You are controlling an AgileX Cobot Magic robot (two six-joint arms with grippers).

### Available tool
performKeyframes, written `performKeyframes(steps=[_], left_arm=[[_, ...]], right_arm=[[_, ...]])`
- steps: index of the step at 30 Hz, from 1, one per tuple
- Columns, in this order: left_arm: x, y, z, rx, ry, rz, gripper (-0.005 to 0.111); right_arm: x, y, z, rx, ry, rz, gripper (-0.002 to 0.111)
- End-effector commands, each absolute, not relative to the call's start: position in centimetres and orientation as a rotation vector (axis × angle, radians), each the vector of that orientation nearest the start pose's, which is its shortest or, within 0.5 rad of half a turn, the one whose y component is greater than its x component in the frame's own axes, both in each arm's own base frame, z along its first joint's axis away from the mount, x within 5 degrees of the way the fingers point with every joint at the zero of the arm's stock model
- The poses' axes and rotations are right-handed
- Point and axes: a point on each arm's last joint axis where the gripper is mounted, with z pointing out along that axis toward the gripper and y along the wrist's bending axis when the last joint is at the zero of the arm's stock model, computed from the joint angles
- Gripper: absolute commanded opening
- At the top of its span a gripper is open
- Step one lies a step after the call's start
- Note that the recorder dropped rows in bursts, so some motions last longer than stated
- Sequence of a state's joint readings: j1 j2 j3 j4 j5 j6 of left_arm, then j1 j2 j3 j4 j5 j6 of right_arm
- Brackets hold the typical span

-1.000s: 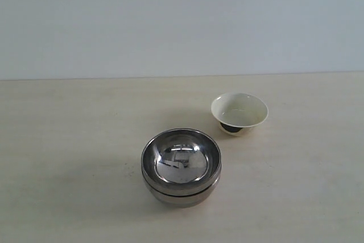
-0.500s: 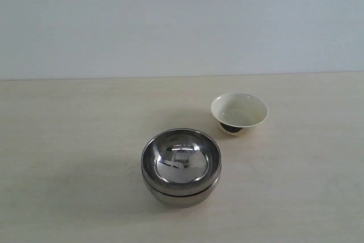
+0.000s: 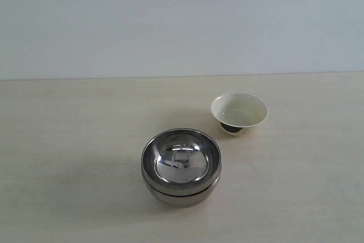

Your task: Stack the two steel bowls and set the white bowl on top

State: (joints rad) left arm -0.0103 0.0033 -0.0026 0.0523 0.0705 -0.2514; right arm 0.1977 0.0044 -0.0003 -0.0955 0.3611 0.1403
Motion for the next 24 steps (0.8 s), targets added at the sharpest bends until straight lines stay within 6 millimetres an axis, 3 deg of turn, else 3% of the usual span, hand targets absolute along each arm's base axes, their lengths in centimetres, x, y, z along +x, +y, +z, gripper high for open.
performKeyframes(steps=[1,5,24], left_arm=[[5.6,0.0,19.5,-0.169,1.676,-0.151,0.004],[5.4,0.1,18.4,-0.171,1.798,-0.128,0.004],[5.3,0.1,18.1,-0.172,1.837,-0.121,0.004]], right_arm=[[5.3,0.7,18.1,-0.112,1.837,0.133,0.000],[5.3,0.7,18.1,-0.112,1.837,0.133,0.000],[5.3,0.7,18.1,-0.112,1.837,0.133,0.000]])
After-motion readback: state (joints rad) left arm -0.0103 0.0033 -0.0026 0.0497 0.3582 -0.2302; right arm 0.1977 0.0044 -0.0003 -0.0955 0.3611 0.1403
